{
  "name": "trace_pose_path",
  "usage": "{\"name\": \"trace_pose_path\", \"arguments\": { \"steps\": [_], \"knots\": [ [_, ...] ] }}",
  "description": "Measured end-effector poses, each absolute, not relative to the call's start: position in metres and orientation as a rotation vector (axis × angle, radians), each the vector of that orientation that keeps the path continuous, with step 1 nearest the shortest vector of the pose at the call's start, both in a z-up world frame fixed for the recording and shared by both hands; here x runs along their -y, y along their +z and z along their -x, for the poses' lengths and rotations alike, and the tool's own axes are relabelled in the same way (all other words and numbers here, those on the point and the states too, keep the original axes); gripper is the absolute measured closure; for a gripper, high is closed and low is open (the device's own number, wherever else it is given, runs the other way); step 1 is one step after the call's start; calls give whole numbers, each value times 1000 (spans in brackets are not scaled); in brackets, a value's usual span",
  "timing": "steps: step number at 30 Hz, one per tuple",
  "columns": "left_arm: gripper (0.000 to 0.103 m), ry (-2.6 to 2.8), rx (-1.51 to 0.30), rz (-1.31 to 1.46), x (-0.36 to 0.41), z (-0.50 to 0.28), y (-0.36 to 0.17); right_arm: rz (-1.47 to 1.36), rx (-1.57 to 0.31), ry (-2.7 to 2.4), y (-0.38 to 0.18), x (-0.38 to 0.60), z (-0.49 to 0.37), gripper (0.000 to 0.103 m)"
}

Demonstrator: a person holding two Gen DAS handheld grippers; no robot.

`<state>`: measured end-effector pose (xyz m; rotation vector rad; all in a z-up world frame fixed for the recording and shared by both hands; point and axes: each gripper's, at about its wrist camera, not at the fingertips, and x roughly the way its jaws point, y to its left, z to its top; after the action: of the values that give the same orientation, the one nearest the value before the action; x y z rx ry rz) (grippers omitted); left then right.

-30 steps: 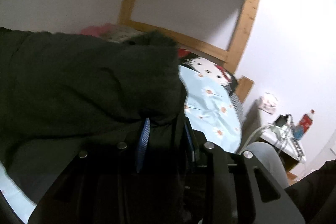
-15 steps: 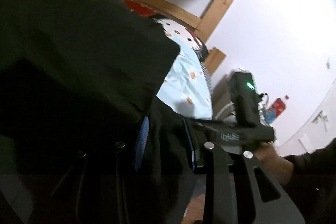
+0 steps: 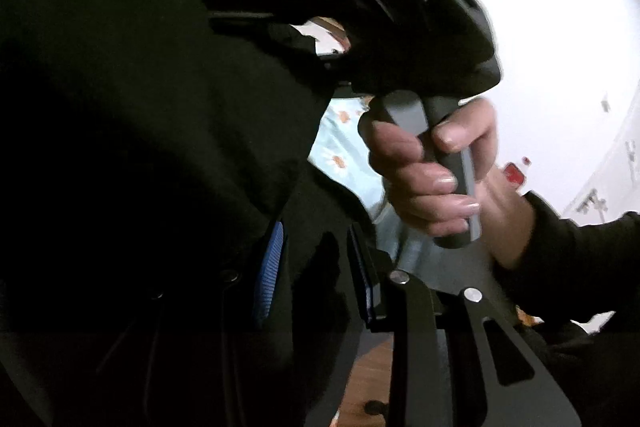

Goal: Fold large clothes

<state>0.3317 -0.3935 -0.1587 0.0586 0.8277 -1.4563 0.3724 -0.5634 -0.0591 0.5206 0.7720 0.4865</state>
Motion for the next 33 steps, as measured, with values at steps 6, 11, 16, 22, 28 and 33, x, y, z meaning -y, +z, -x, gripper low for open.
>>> {"name": "trace_pose_path", "arguments": {
  "steps": [6,11,16,22,28,33],
  "knots": [
    [64,-1413,-787,17,386,-324,-150,-599,-671,460,-51,567,-365,91],
    [5,-1335,-484,257,321,-286,-75,-873,-401,459,-61,601,-289,94],
    [5,-731,-387,207,294,-310,-6,-1062,-260,433,-84,609,-225,94],
    [6,-844,-687,84,438,-377,-65,-1026,-394,178,-100,613,-174,95],
    [5,-949,-808,-26,528,-377,-116,-945,-656,-36,-97,616,-146,70],
    [5,-964,-791,-121,536,-375,-130,-928,-692,-37,-103,604,-136,70]
  ]
}}
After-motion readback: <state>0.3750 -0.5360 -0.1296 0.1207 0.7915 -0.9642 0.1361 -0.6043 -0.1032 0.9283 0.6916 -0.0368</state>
